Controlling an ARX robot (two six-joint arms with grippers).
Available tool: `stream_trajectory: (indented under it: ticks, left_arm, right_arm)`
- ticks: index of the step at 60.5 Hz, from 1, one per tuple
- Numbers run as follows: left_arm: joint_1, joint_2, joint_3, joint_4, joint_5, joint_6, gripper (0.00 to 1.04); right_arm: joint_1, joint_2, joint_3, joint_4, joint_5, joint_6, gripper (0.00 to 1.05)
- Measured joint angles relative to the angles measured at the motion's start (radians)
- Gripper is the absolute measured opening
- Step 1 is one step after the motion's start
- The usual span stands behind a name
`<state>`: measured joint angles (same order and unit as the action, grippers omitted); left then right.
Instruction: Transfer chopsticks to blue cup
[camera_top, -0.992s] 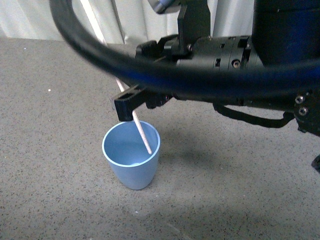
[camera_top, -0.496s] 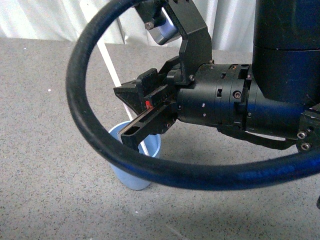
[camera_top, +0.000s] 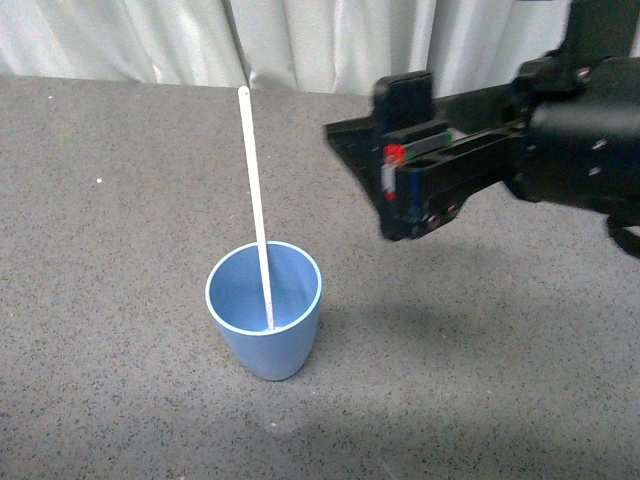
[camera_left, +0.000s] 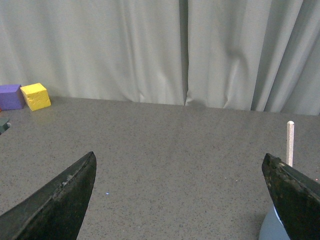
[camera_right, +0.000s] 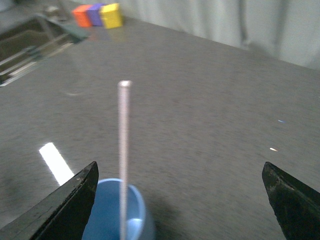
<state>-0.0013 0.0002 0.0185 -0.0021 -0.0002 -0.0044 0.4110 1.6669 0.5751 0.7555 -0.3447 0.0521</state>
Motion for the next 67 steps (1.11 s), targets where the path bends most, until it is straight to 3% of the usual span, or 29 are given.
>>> stream_trajectory:
  ticks: [11,17,29,40,50,55,60,67]
  left_arm:
    - [0.000,0.000,0.000,0.000,0.000,0.000,0.98]
    - [0.000,0.000,0.000,0.000,0.000,0.000,0.98]
    - [0.000,0.000,0.000,0.000,0.000,0.000,0.98]
    - [0.000,0.000,0.000,0.000,0.000,0.000,0.98]
    - [0.000,0.000,0.000,0.000,0.000,0.000,0.98]
    - [0.000,0.000,0.000,0.000,0.000,0.000,0.98]
    - [0.000,0.000,0.000,0.000,0.000,0.000,0.98]
    - [0.000,0.000,0.000,0.000,0.000,0.000,0.98]
  right_arm:
    - [-0.097,-0.164,-0.092,-0.272,0.320,-0.061,0.95]
    - [-0.151,-0.247,-0.142,-0.360,0.415,-0.076,0.95]
    - [-0.227,-0.499,-0.240,-0.439,0.513,-0.115,0.95]
    - [-0.246,-0.742,-0.319,-0.481,0.529,-0.141,0.95]
    - [-0.247,-1.030,-0.434,-0.458,0.661,-0.224,0.95]
    - [-0.287,-1.104,-0.502,-0.290,0.490,-0.150,0.79]
    - [-0.335,-1.151,-0.518,-0.299,0.388,-0.098,0.63]
    - [-0.404,-1.202,-0.536,-0.338,0.353,-0.073,0.44]
